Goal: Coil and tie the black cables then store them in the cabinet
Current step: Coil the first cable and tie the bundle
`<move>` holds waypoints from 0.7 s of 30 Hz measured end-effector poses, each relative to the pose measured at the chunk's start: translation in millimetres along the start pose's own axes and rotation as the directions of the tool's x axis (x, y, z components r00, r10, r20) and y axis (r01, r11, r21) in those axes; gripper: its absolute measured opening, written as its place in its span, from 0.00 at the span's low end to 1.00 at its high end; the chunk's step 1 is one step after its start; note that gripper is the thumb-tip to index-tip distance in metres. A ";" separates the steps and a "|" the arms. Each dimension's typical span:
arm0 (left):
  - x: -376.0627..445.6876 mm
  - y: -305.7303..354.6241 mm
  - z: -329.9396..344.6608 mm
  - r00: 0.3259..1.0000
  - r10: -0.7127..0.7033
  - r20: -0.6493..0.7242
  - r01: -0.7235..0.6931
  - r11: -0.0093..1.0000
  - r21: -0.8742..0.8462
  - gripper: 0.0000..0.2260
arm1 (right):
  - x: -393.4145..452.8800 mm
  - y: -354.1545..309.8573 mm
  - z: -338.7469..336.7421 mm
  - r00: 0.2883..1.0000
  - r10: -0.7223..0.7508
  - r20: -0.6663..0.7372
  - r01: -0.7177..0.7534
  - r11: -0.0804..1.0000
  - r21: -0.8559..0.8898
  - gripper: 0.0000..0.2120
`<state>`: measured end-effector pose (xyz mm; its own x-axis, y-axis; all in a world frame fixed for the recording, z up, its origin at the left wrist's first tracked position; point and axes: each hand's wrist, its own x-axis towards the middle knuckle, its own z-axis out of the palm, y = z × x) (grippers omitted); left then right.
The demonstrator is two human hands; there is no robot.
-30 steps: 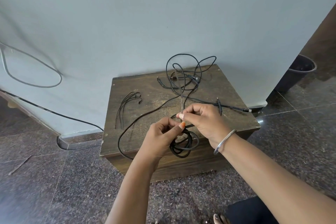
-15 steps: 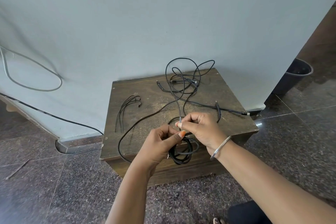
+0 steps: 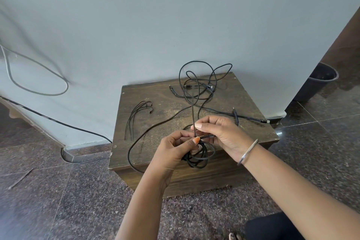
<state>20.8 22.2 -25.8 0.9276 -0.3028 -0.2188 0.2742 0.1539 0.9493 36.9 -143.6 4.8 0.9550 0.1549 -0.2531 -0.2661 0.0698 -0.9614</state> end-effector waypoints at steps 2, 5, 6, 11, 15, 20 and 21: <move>1.0 -0.5 -0.5 0.999 0.005 -0.033 -0.005 1.000 -0.009 0.10 | 1.0 -0.1 -2.2 1.000 0.005 0.007 -0.006 1.000 0.014 0.05; 3.0 -0.2 -2.3 0.995 0.019 -0.097 -0.024 0.998 -0.050 0.08 | 2.0 0.1 -3.8 0.999 0.029 0.027 -0.029 1.000 0.010 0.09; 3.6 0.0 -3.3 0.992 0.023 -0.120 -0.031 0.997 -0.069 0.08 | 1.9 0.5 -3.6 0.998 0.041 0.038 -0.041 0.999 -0.003 0.10; 4.9 1.3 -7.3 0.976 -0.001 -0.217 -0.023 0.994 -0.107 0.06 | 1.9 3.3 -0.3 0.992 0.051 0.112 -0.044 0.997 -0.065 0.11; 5.6 2.0 -6.2 0.972 -0.001 -0.236 -0.021 0.996 -0.091 0.02 | 5.2 3.2 3.6 0.996 0.063 0.063 -0.056 0.993 -0.101 0.12; 3.9 6.0 -7.9 0.968 -0.042 -0.246 0.005 0.988 -0.152 0.03 | 7.6 1.0 9.5 0.994 0.091 0.054 -0.086 0.992 -0.092 0.15; 3.9 7.2 -8.8 0.967 -0.052 -0.249 0.009 0.985 -0.170 0.03 | 8.2 0.1 10.5 0.994 0.096 0.053 -0.092 0.992 -0.086 0.16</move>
<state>28.6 30.3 -21.8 0.9461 -0.0670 -0.3169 0.3217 0.3093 0.8949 43.3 -132.1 3.8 0.9164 0.2133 -0.3386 -0.3404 -0.0294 -0.9398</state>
